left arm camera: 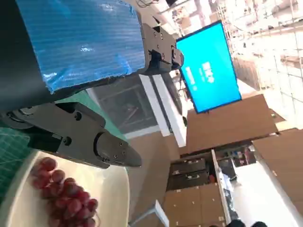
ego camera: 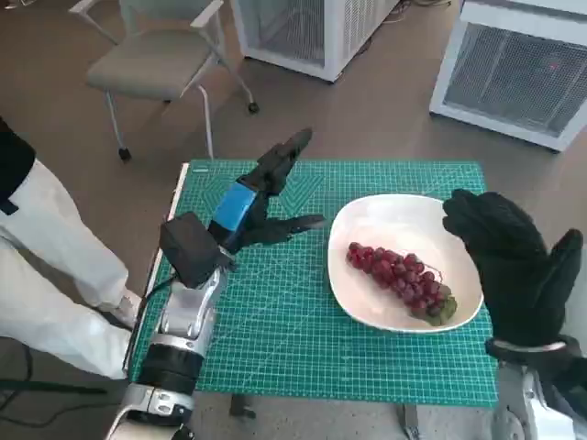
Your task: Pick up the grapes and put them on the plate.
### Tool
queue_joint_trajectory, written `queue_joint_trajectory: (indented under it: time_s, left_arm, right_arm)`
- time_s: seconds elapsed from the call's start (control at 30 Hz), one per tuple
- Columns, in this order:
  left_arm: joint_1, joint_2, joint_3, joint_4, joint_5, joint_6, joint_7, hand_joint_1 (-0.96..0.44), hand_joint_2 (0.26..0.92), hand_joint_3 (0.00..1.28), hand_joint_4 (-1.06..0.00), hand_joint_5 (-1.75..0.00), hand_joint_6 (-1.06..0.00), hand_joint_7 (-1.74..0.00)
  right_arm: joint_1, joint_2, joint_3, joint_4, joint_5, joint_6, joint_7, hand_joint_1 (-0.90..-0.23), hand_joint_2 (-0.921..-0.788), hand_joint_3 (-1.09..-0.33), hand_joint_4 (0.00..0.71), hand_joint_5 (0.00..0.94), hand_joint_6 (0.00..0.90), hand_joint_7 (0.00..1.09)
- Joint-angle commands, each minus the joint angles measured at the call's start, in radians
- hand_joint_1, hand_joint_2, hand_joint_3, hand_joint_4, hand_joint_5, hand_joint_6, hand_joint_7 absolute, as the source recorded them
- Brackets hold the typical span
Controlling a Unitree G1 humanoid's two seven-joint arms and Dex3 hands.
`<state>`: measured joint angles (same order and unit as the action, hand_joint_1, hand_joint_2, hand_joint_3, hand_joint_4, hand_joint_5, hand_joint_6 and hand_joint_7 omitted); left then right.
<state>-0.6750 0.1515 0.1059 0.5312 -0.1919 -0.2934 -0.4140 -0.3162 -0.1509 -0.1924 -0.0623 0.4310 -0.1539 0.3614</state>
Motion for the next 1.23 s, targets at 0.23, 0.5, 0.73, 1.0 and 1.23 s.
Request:
queue_joint_trajectory:
  time_s: [0.23,0.5,0.73,1.0,1.23]
  left_arm:
    - [0.162,0.040,0.045,-0.174,-0.066,0.090,-0.015,-0.18,0.910,0.01,-0.16,-0.02,-0.21,0.00]
    - [0.195,0.040,0.052,-0.210,-0.091,0.101,-0.032,-0.16,0.916,0.00,-0.20,-0.02,-0.23,-0.01]
    - [0.209,0.033,0.054,-0.226,-0.108,0.088,-0.042,-0.17,0.919,0.00,-0.23,-0.01,-0.23,0.00]
    - [0.224,0.024,0.051,-0.234,-0.104,0.055,-0.046,-0.18,0.920,0.00,-0.23,-0.01,-0.23,0.00]
    - [0.239,0.018,0.046,-0.255,-0.101,0.048,-0.041,-0.18,0.920,0.00,-0.24,-0.01,-0.23,0.00]
  right_arm:
    - [-0.013,-0.002,-0.003,0.049,0.011,0.002,0.023,-0.375,-0.921,-0.636,0.431,0.731,0.218,0.99]
    - [-0.019,-0.005,-0.004,0.049,0.016,0.007,0.032,-0.379,-0.921,-0.634,0.432,0.732,0.217,0.98]
    - [-0.018,-0.006,-0.007,0.049,0.018,0.008,0.039,-0.377,-0.921,-0.634,0.432,0.732,0.215,0.98]
    - [-0.017,-0.008,-0.008,0.044,0.014,0.007,0.039,-0.374,-0.921,-0.636,0.432,0.732,0.216,0.98]
    - [-0.020,-0.011,-0.010,0.047,0.014,0.006,0.041,-0.374,-0.921,-0.635,0.433,0.731,0.217,0.98]
